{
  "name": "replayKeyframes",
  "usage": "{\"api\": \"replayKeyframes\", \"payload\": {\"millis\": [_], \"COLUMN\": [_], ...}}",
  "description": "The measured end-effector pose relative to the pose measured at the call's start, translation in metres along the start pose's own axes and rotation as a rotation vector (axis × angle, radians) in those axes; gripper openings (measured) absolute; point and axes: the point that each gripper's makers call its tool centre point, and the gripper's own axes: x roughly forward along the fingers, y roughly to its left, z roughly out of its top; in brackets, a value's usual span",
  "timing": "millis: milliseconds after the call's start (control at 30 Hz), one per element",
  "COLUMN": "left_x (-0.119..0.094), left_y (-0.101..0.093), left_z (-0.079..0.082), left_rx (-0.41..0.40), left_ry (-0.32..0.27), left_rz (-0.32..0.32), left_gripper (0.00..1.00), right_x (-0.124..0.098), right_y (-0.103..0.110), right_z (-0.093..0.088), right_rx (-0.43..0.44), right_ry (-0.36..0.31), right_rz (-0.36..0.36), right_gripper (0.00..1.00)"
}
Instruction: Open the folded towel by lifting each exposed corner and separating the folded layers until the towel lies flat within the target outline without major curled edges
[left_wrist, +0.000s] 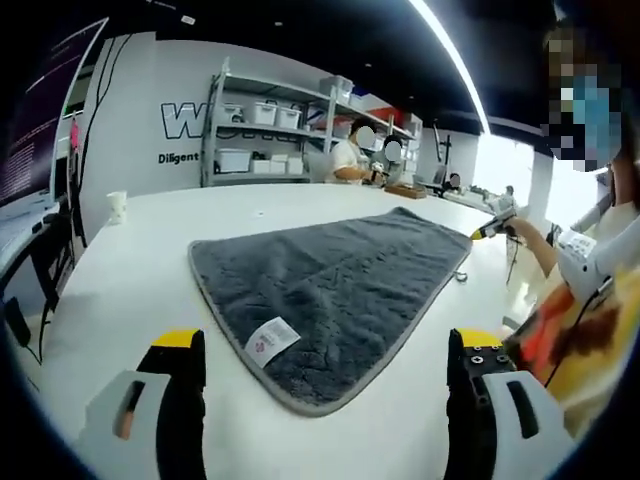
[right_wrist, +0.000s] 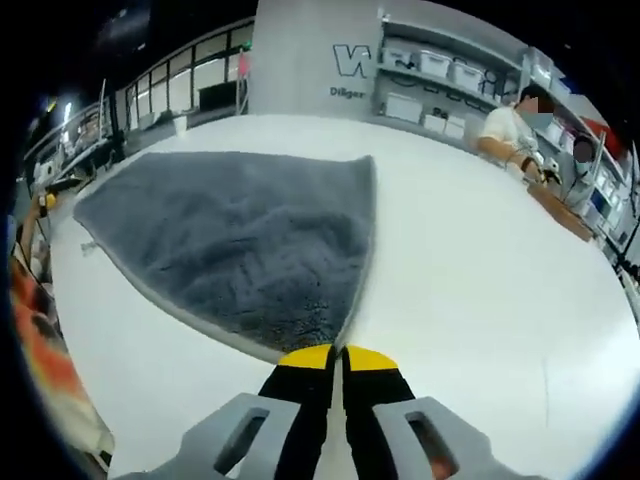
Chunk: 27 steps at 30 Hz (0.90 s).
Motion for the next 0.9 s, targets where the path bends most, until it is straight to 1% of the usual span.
{"api": "replayKeyframes", "payload": {"millis": [33,67,167,200,233,267,300,367,400,500,533,600,633,667,700,767,867,900], "left_x": [-0.001,-0.001,-0.001,-0.002,-0.002,-0.003,-0.003,-0.003,-0.003,-0.002,-0.002,-0.001,-0.001,-0.001,-0.001,-0.001,-0.003,-0.003], "left_y": [0.000,0.001,0.001,0.001,0.002,0.002,0.001,0.000,0.000,-0.001,-0.001,-0.002,-0.002,-0.003,-0.003,-0.004,-0.004,-0.005], "left_z": [-0.001,-0.002,-0.006,-0.007,-0.008,-0.008,-0.008,-0.007,-0.006,-0.006,-0.007,-0.008,-0.008,-0.008,-0.008,-0.007,-0.007,-0.007], "left_rx": [-0.003,-0.008,-0.016,-0.017,-0.017,-0.017,-0.016,-0.017,-0.017,-0.012,-0.011,-0.009,-0.008,-0.008,-0.009,-0.010,-0.011,-0.009], "left_ry": [0.001,0.002,0.010,0.014,0.017,0.017,0.017,0.013,0.012,0.016,0.020,0.024,0.024,0.024,0.022,0.020,0.020,0.021], "left_rz": [0.004,0.004,0.008,0.010,0.014,0.017,0.018,0.018,0.018,0.014,0.012,0.012,0.012,0.012,0.012,0.011,0.012,0.012], "left_gripper": [1.00,0.99,0.99,0.99,0.99,0.99,0.99,0.99,0.99,0.99,0.99,0.99,0.99,0.99,0.99,0.99,0.99,0.99], "right_x": [-0.001,-0.001,-0.004,-0.005,-0.005,-0.005,-0.005,-0.005,-0.005,-0.003,-0.002,0.002,0.004,0.006,0.007,0.011,0.020,0.023], "right_y": [-0.003,-0.003,0.000,0.000,0.001,0.005,0.007,0.014,0.018,0.029,0.036,0.054,0.064,0.071,0.080,0.094,0.125,0.133], "right_z": [0.001,0.001,0.005,0.009,0.015,0.018,0.021,0.027,0.031,0.041,0.047,0.059,0.064,0.067,0.070,0.079,0.092,0.097], "right_rx": [-0.001,0.007,0.021,0.014,0.001,0.009,0.019,0.032,0.027,-0.019,-0.040,-0.078,-0.078,-0.079,-0.098,-0.140,-0.214,-0.223], "right_ry": [-0.003,-0.003,-0.016,-0.031,-0.059,-0.072,-0.079,-0.090,-0.095,-0.096,-0.102,-0.128,-0.138,-0.141,-0.133,-0.148,-0.143,-0.149], "right_rz": [-0.023,-0.034,-0.041,-0.044,-0.045,-0.038,-0.031,-0.013,-0.010,-0.002,0.005,0.061,0.089,0.108,0.136,0.165,0.223,0.237], "right_gripper": [0.07,0.14,0.27,0.31,0.39,0.53,0.63,0.79,0.81,0.83,0.85,0.92,0.98,0.99,0.99,0.99,0.99,0.99]}}
